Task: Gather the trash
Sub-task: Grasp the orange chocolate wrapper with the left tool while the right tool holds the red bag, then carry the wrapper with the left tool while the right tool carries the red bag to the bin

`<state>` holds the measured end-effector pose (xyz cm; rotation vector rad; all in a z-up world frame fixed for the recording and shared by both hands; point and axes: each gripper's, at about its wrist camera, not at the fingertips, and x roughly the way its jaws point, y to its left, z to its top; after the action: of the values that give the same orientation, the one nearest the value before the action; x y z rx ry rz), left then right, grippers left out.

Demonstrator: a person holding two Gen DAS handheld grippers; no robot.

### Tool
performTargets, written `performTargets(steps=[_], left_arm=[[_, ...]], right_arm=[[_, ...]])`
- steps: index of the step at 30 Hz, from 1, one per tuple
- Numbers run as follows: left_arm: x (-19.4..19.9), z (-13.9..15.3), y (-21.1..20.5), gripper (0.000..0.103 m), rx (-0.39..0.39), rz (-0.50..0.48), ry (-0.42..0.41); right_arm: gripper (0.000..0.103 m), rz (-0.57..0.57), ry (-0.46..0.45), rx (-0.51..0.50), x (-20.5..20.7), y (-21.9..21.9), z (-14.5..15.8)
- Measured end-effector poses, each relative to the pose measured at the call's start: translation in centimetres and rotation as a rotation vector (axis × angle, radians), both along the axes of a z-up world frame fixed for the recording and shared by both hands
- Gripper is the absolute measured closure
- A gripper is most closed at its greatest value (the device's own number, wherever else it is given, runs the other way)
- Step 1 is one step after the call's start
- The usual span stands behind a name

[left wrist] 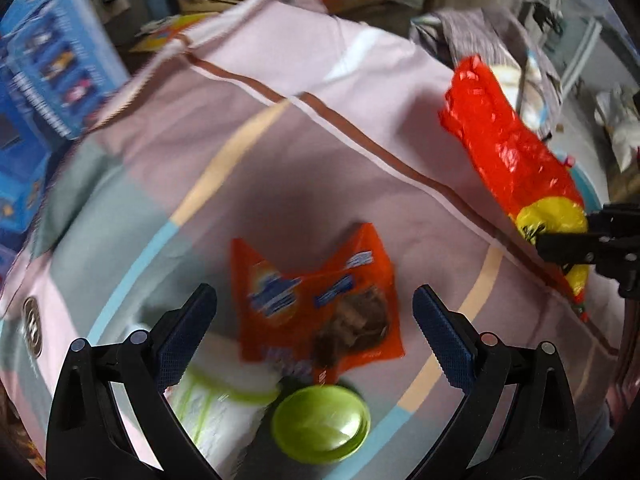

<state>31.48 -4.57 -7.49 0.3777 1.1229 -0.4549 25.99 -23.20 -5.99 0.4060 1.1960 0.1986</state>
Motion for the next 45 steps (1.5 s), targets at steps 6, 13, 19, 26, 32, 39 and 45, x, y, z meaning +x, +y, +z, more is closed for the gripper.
performTargets(steps=[6,13,19,26,32,39,45], left_arm=[[-1.2,-0.2,-1.7,0.075,-0.022,-0.033,0.022],[-3.9,0.6,-2.9,0.078,-0.09,0.006,0.021],[-7.0,3.0,-5.5,0.078,-0.15,-0.014,-0.002],[-10.3,4.8,-9.6,0.078,-0.166,-0.069,-0.024],[-12.3,5.4,-13.3,0.078,-0.186,-0.105,-0.01],[-14.7,6.2,-18.6,0.078,-0.177,-0.191,-0.006],[-16.1,5.1,-24.1,0.078,-0.16,-0.275,0.024]], right_arm=[[0.071,-0.021,0.0,0.034,-0.1,-1.4,-0.6],[0.071,-0.049,-0.044,0.042,-1.5,-3.1,0.6],[0.071,-0.096,-0.074,0.058,-3.7,-5.6,1.8],[0.072,-0.138,-0.115,0.075,-7.0,-8.8,2.9],[0.072,-0.196,-0.164,0.106,-10.0,-12.7,4.1],[0.072,-0.348,-0.188,0.109,-14.7,-20.5,3.7],[0.072,-0.475,-0.148,0.107,-18.3,-26.8,1.5]])
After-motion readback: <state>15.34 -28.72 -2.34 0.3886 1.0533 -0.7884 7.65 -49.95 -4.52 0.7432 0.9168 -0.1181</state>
